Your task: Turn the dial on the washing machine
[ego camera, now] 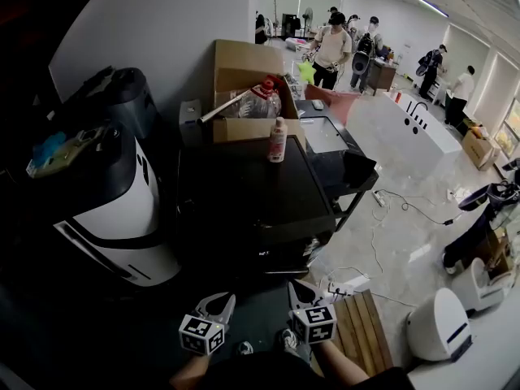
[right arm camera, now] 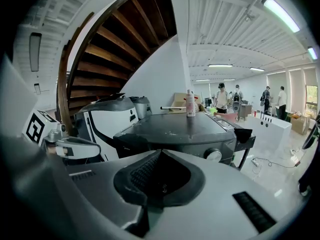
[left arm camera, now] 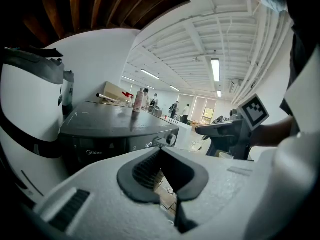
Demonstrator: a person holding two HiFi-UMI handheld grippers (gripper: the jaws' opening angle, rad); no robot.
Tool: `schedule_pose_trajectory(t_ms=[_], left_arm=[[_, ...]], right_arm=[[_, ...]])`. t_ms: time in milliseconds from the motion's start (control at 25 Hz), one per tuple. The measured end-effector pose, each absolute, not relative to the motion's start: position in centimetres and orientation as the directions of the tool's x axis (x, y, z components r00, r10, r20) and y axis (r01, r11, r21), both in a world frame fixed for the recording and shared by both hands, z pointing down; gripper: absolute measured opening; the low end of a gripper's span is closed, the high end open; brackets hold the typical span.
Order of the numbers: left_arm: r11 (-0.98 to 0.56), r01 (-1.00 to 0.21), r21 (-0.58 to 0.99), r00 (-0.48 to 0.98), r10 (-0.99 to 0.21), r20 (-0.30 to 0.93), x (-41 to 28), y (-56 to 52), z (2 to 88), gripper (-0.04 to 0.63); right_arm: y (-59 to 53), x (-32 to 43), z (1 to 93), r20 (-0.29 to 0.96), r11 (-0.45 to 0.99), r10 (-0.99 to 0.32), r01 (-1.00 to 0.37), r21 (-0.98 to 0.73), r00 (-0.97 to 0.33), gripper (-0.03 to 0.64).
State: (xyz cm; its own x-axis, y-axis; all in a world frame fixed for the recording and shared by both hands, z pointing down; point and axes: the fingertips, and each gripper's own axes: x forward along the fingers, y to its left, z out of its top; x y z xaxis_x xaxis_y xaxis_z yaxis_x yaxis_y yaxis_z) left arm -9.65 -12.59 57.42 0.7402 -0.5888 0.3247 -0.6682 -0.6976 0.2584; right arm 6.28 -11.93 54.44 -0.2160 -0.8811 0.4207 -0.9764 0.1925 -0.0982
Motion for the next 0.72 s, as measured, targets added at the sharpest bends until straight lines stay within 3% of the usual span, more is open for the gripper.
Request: schedule_pose_trajectory(t_ms=[720], left_arm=[[-0.705, -0.656, 0.270, 0.747, -0.556, 0.365, -7.7, -13.1, 57.5, 0.011]], right_arm=[[-13.0, 7.0, 54.8, 0.448, 0.218, -0.865, -0.973, -0.074, -0.228, -0.002]])
